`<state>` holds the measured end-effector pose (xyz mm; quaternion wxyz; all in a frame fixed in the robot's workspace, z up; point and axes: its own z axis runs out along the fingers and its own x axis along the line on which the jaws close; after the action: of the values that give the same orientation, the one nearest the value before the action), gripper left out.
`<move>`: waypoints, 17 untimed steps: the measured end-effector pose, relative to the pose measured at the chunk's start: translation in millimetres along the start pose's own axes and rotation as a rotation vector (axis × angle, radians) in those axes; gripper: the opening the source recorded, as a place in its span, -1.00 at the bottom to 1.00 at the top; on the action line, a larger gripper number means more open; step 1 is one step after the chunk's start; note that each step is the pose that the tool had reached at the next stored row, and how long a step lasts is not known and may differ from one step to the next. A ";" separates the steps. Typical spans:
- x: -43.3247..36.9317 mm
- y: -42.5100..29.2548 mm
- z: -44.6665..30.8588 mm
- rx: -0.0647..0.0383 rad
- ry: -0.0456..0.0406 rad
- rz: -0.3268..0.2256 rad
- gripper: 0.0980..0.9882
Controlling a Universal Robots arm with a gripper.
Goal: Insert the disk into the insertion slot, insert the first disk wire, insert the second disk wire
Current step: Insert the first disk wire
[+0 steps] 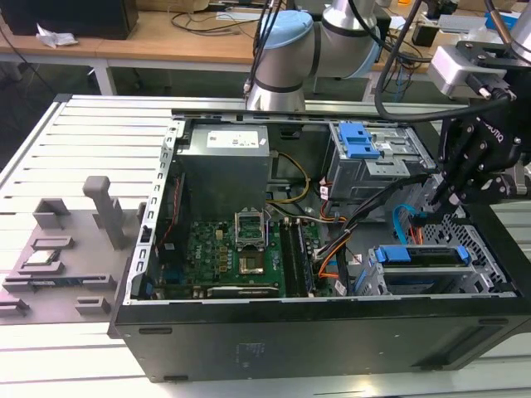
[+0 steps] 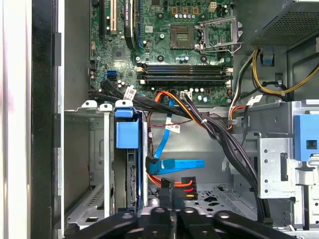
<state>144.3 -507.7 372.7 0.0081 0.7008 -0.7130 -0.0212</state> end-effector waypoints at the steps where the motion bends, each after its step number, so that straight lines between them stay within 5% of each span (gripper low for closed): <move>1: 0.0 0.0 0.0 0.000 0.0000 0.000 -0.69; 3: -0.1 0.0 0.0 0.000 -0.0001 0.000 -0.54; 9: -1.0 -0.4 9.6 0.000 0.0065 0.000 -0.54; 11: -0.9 -0.6 14.2 0.000 0.0153 0.001 -0.54; 17: -0.8 -0.6 15.4 0.000 0.0191 0.001 -0.54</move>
<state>144.3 -506.6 357.3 0.0148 0.7007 -0.7132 -0.0144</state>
